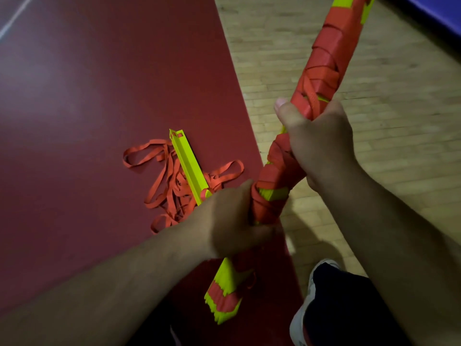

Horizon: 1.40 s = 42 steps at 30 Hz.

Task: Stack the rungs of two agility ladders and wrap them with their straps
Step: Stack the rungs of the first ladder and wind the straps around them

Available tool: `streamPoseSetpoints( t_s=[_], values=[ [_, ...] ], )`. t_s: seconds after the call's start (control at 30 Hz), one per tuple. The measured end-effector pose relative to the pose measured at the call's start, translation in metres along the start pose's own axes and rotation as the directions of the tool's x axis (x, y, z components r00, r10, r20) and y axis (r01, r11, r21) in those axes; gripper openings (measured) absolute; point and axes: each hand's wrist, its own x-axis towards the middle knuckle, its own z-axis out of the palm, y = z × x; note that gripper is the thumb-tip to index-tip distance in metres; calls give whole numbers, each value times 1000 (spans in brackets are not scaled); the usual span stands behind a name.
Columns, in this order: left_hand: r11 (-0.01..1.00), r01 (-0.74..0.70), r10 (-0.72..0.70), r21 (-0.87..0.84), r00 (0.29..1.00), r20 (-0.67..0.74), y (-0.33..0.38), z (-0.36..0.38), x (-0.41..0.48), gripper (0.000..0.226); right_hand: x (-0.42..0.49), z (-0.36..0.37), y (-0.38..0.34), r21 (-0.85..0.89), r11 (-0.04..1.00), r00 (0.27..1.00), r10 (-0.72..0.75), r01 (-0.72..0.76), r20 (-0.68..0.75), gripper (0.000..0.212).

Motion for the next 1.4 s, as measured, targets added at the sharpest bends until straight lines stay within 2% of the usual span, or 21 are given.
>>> streamPoseSetpoints(
  t_s=[0.07, 0.1, 0.13, 0.17, 0.2, 0.23, 0.27, 0.3, 0.33, 0.43, 0.5, 0.57, 0.63, 0.7, 0.8, 0.93, 1.0, 1.1, 1.2, 1.3, 1.4],
  values=[
    [952, -31, 53, -305, 996, 66, 1, -11, -1, 54, 3, -7, 1, 342, 938, 978, -23, -51, 208, 38],
    [898, -33, 87, -439, 991, 103, 0, -16, -2, 47, 4, -12, 5, 511, 852, 930, -86, -117, 357, 43],
    [854, -31, 120, -519, 983, 138, 1, -20, -3, 39, 4, -15, 7, 600, 770, 855, -145, -219, 498, 59],
    [835, -26, 143, -550, 975, 170, 3, -23, -4, 31, 3, -16, 7, 610, 719, 763, -175, -333, 623, 76],
    [827, -24, 161, -561, 967, 195, 5, -25, -4, 25, -1, -16, 8, 587, 695, 682, -188, -416, 706, 81],
    [818, -21, 176, -575, 961, 215, 6, -25, -3, 21, -4, -14, 9, 563, 693, 640, -190, -450, 745, 67],
    [808, -13, 181, -589, 957, 228, 7, -27, -4, 19, -7, -11, 9, 555, 695, 641, -176, -457, 748, 43],
    [803, 1, 171, -595, 957, 232, 8, -28, -4, 20, -10, -8, 6, 557, 696, 673, -144, -453, 726, 23],
    [808, 12, 157, -589, 959, 234, 7, -29, -4, 20, -11, -7, 3, 561, 700, 715, -105, -441, 692, 12],
    [857, 49, 132, -514, 942, 310, -1, -31, -4, 22, -8, -4, -1, 575, 737, 829, -36, -355, 558, 20],
    [901, 58, 104, -431, 933, 344, -5, -29, -3, 27, -6, -3, -2, 574, 762, 878, -15, -301, 479, 18],
    [944, 15, 101, -330, 938, 332, -4, -27, -3, 26, -5, -3, -1, 551, 780, 889, 15, -297, 458, 16],
    [982, -33, 97, -185, 934, 345, 1, -25, -3, 26, -5, -3, 0, 499, 806, 870, 39, -318, 492, 12],
    [995, -47, 72, -83, 937, 341, 2, -21, -3, 34, -6, -1, 3, 427, 851, 859, 54, -306, 509, 8],
    [992, 21, 21, -127, 948, 318, 0, -15, -3, 38, -7, 2, 5, 334, 916, 884, 42, -220, 466, 9],
    [995, 48, -32, -84, 982, 187, -1, -12, -3, 39, -7, 5, 6, 303, 938, 902, 25, -170, 431, 19],
    [997, 51, -42, -50, 985, 165, 0, -11, -4, 42, -7, 6, 8, 318, 933, 899, 12, -168, 438, 20],
    [1000, 8, -7, -9, 986, 169, -2, -11, -4, 28, -8, 4, 10, 358, 918, 879, -24, -170, 477, 16],
    [990, 46, -13, -133, 970, 243, -3, -15, -4, 28, -7, -2, 9, 420, 877, 820, -55, -233, 569, 21],
    [975, 44, 28, -219, 949, 315, -2, -22, -7, 34, -3, -7, 8, 497, 777, 762, -35, -386, 646, 43],
    [964, 26, 79, -263, 922, 379, 1, -23, -9, 21, -3, -9, 9, 579, 625, 652, -144, -524, 745, 69]
  ],
)
